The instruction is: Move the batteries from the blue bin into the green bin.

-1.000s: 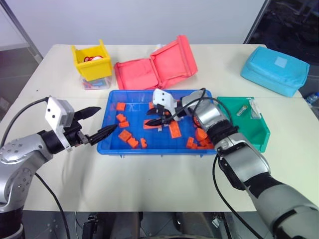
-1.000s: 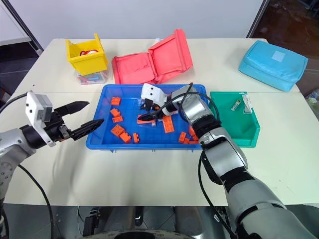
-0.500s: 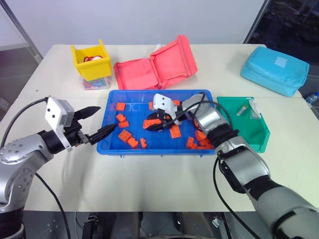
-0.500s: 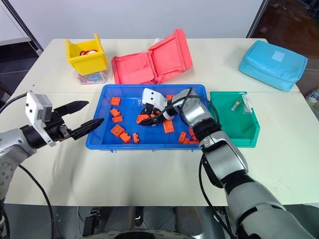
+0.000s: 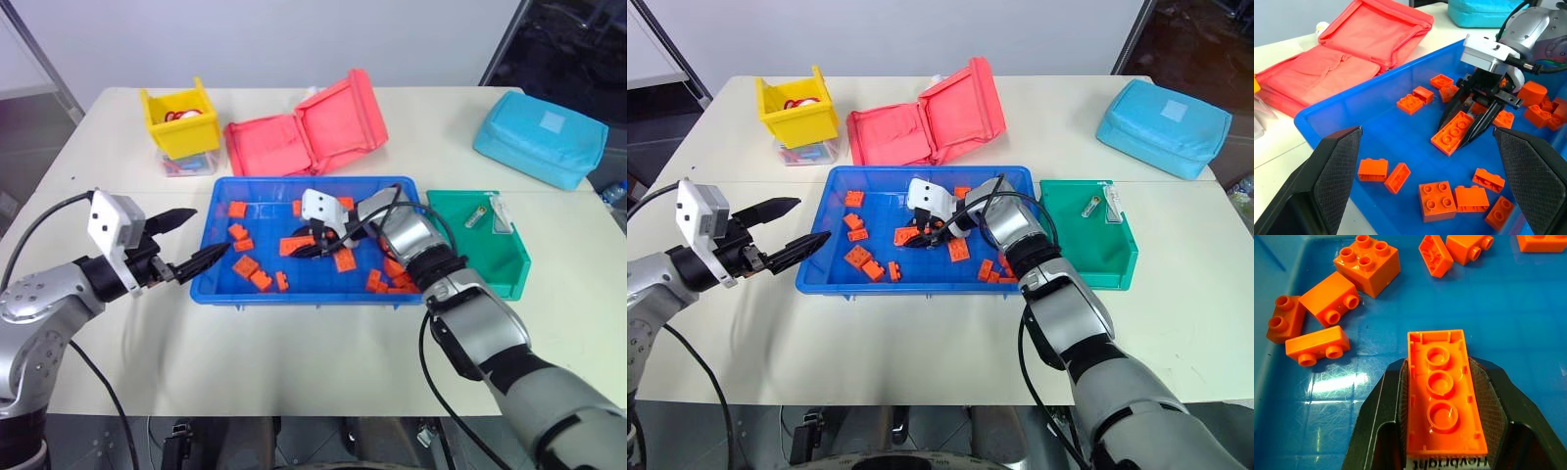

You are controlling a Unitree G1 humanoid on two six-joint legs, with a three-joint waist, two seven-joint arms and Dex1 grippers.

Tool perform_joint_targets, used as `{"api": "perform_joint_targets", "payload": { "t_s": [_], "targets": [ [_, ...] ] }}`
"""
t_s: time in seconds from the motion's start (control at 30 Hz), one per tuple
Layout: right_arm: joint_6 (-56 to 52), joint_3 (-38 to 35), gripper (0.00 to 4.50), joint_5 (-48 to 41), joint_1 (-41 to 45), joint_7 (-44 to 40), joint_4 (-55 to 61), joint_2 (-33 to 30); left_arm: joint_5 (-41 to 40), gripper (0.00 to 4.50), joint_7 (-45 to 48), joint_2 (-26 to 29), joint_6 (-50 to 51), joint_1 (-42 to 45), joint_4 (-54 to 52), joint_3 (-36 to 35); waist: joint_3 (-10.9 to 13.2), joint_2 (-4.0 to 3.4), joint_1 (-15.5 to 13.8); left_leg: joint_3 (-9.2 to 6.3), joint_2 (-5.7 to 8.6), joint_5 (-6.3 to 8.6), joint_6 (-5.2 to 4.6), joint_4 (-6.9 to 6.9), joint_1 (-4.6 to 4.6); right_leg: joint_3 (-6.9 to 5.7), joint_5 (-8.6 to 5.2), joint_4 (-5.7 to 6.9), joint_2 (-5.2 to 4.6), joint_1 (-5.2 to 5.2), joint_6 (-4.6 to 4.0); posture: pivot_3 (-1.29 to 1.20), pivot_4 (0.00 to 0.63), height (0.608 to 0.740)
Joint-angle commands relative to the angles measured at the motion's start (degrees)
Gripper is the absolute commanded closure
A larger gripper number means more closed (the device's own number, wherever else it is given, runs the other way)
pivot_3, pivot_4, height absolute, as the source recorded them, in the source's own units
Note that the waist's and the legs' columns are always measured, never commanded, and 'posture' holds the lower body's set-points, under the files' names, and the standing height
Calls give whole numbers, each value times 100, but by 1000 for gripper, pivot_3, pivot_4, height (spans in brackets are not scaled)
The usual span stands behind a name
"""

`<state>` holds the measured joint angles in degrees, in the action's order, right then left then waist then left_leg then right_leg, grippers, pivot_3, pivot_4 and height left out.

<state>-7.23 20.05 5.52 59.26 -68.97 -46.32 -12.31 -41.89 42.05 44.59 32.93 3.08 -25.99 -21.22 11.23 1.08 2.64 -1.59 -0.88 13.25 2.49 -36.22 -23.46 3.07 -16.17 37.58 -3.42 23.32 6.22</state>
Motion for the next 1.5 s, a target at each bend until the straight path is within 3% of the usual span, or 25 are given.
{"api": "perform_joint_targets", "payload": {
  "t_s": [0.03,0.27,0.7,0.9,0.93,1.03,1.27,1.5],
  "targets": [
    [57,-26,3254,-13,52,7,93,44,-28,0,-16,-2,-134,41,-158,-219,0,0,0,0,0,0,0,0,0,0,0,0,0,0,0,0,150,740],
    [-1,-343,3254,-331,430,133,306,294,-28,0,4,2,-142,19,-143,-237,1,-1,13,0,0,0,0,1,0,0,0,0,0,1,0,0,150,740],
    [2175,-495,3254,-23,951,1680,-1259,945,-86,0,-84,-77,-96,28,-272,-172,-1,2,10,-1,1,-1,3,3,0,0,1,0,-4,2,-1,0,150,740],
    [2387,-486,177,96,1021,1856,-1602,922,-107,0,-137,-119,-54,5,-320,-168,-1,2,15,-3,1,-3,5,5,0,-1,1,0,-2,2,-1,0,150,740],
    [2400,-490,40,98,1031,1835,-1607,906,-113,0,-143,-121,-49,6,-323,-165,-1,2,19,-2,1,-3,5,5,0,-1,1,0,-2,2,-1,0,150,740],
    [2221,-582,40,-11,1087,1621,-1574,845,-111,0,-152,-125,-49,27,-312,-138,0,1,41,-3,1,-3,5,6,0,-1,1,0,-2,3,-1,0,150,740],
    [1104,-789,40,-392,813,69,-1099,146,-263,0,-20,-50,44,32,-366,-89,0,1,25,-6,3,-3,5,5,0,-3,1,0,-5,-2,-1,0,150,740],
    [648,-685,40,-385,400,-627,-529,-330,-279,0,97,41,50,144,-254,-74,0,1,41,-2,1,-3,5,6,0,-2,0,-1,-1,2,-2,0,150,740]
  ]
}}
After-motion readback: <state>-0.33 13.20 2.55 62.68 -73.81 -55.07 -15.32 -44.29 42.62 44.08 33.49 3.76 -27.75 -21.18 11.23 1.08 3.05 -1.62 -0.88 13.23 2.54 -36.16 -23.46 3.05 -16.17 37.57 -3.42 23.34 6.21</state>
